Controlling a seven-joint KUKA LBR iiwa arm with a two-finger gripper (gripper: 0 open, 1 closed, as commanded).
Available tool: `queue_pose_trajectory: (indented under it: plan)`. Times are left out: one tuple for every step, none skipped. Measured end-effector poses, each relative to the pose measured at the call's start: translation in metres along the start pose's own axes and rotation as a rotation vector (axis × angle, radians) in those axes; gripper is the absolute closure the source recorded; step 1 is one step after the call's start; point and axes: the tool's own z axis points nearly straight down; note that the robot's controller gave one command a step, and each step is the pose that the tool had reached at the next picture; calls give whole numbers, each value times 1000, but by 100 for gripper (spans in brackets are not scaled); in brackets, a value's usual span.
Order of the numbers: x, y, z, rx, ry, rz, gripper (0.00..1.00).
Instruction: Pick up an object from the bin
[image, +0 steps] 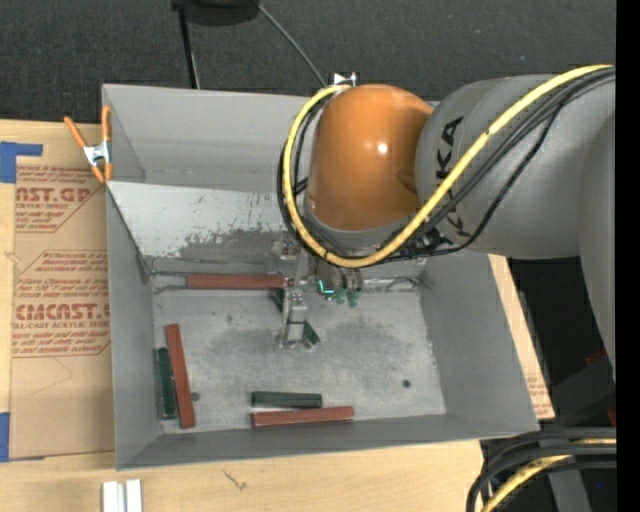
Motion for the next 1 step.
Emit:
queue_pose_trajectory:
  plan:
    - [24, -13, 41, 0, -4, -76, 0]
